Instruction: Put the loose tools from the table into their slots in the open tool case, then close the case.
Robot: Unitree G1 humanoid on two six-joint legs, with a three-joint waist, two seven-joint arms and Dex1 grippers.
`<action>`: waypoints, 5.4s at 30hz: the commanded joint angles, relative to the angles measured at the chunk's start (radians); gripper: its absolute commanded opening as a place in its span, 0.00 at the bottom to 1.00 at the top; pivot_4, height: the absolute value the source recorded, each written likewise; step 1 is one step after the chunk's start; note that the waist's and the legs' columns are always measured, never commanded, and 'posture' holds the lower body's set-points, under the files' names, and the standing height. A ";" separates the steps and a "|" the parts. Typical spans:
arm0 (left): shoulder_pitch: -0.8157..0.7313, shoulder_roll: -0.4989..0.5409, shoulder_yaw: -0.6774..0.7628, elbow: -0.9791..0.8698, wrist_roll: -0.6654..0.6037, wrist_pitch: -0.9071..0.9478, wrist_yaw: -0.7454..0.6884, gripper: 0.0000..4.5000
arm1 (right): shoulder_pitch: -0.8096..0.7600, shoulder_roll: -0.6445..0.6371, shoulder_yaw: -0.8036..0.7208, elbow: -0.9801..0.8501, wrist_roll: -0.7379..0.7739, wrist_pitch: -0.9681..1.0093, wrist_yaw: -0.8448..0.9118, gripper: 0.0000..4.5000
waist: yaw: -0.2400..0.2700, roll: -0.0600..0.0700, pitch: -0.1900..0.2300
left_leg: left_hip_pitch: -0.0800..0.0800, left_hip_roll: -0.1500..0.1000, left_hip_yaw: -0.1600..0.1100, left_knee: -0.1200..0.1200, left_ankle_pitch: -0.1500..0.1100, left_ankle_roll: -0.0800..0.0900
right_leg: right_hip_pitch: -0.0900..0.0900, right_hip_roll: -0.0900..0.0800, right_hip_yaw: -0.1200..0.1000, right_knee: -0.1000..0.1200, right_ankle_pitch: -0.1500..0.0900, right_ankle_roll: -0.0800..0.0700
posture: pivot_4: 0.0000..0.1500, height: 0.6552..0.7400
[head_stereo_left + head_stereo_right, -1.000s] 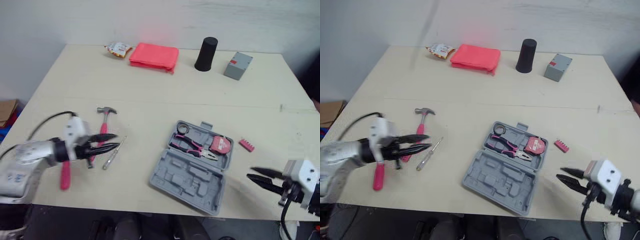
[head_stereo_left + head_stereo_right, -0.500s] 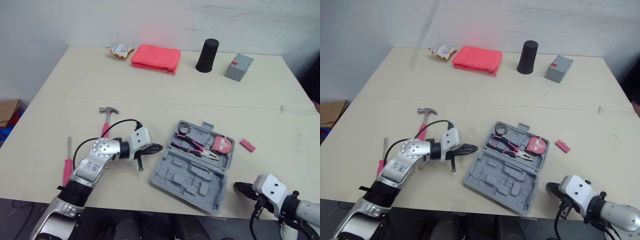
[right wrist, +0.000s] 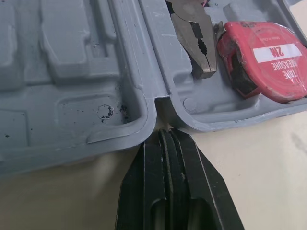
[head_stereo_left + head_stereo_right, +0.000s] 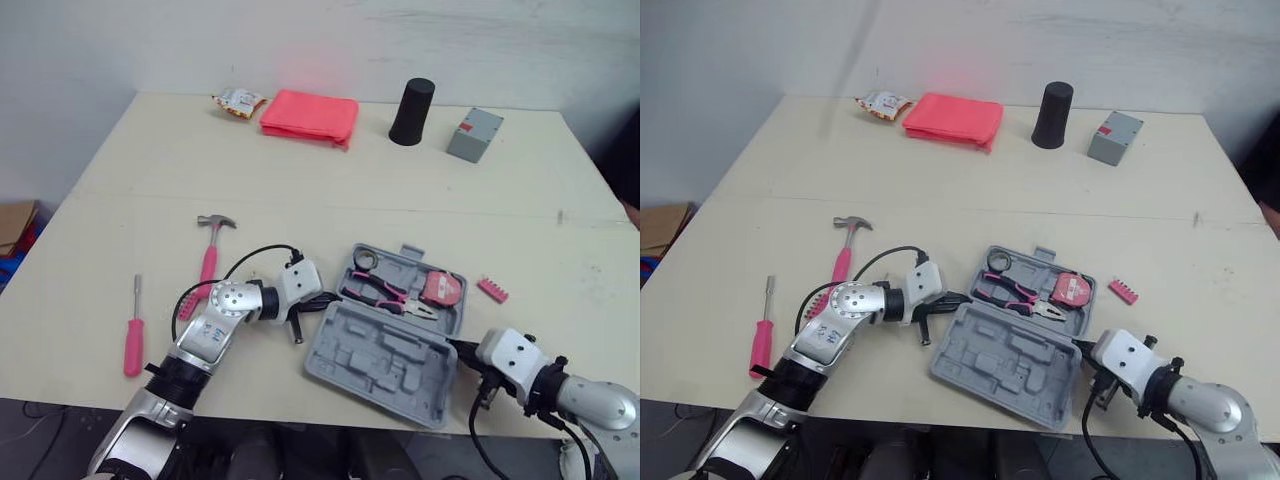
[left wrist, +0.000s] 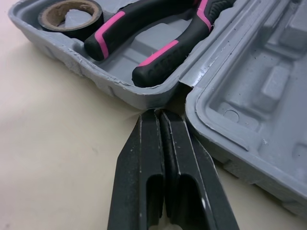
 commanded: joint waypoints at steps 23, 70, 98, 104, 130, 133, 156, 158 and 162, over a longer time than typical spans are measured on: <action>0.276 0.137 0.139 -0.354 -0.018 0.150 0.053 0.01 | -0.367 0.016 0.247 0.091 -0.023 0.062 0.109 0.00 | 0.012 0.001 0.001 | -0.001 0.000 -0.001 -0.001 -0.003 0.004 | 0.000 -0.002 -0.001 -0.002 0.000 0.000 | 1.00 1.00; 0.617 0.594 1.141 0.375 -0.301 -0.223 -0.124 0.98 | -0.051 -0.117 -0.484 0.641 0.337 -0.495 0.355 1.00 | -0.024 0.000 0.003 | 0.001 0.003 0.002 -0.015 -0.012 0.003 | -0.001 -0.003 -0.004 -0.013 -0.003 -0.005 | 1.00 1.00; 0.535 0.258 0.680 -0.952 -0.621 1.095 0.766 0.98 | -0.365 0.131 0.009 0.122 0.558 -0.322 0.486 1.00 | 0.000 -0.002 0.005 | 0.000 0.001 -0.005 -0.005 -0.004 -0.003 | 0.002 0.000 -0.004 -0.006 -0.003 -0.004 | 1.00 1.00; 0.472 0.189 0.584 -0.893 -0.583 1.142 0.786 0.98 | -0.342 0.136 -0.004 0.116 0.532 -0.342 0.457 1.00 | 0.005 -0.002 0.005 | -0.001 0.000 -0.005 -0.001 -0.005 -0.001 | 0.003 -0.001 -0.004 -0.006 -0.002 -0.003 | 1.00 1.00; 0.182 0.461 0.355 -0.662 -0.485 0.560 0.093 0.01 | -0.112 0.067 -0.140 -0.061 0.478 -0.295 0.259 1.00 | 0.030 0.002 0.003 | -0.003 -0.001 -0.004 -0.003 -0.006 0.000 | 0.002 -0.004 -0.005 -0.009 -0.001 -0.005 | 1.00 1.00; 0.059 0.459 0.285 -0.623 -0.498 0.515 -0.022 0.01 | -0.082 0.067 -0.167 -0.051 0.470 -0.312 0.267 1.00 | 0.027 0.002 0.003 | -0.003 -0.001 -0.002 -0.007 -0.007 0.000 | 0.002 -0.003 -0.004 -0.013 -0.001 -0.005 | 1.00 1.00; -0.411 0.333 -0.388 -0.566 0.062 0.617 -0.250 0.01 | 0.103 0.119 -0.203 -0.077 0.467 -0.417 0.275 1.00 | 0.028 0.002 0.003 | -0.002 0.000 -0.001 0.000 -0.004 -0.001 | 0.001 0.001 0.001 -0.004 -0.004 0.000 | 1.00 1.00; -0.411 0.323 -0.391 -0.568 0.067 0.632 -0.247 0.01 | 0.107 0.118 -0.204 -0.079 0.469 -0.420 0.274 1.00 | 0.028 0.002 0.003 | -0.001 0.000 -0.001 0.000 -0.003 0.000 | 0.001 0.001 0.002 -0.003 -0.003 0.000 | 1.00 1.00; -0.410 0.310 -0.414 -0.564 0.102 0.659 -0.224 0.01 | 0.109 0.115 -0.206 -0.083 0.470 -0.418 0.273 1.00 | 0.029 0.002 0.003 | -0.001 0.000 -0.002 0.000 -0.003 0.000 | 0.001 0.000 0.002 -0.002 -0.003 0.000 | 1.00 1.00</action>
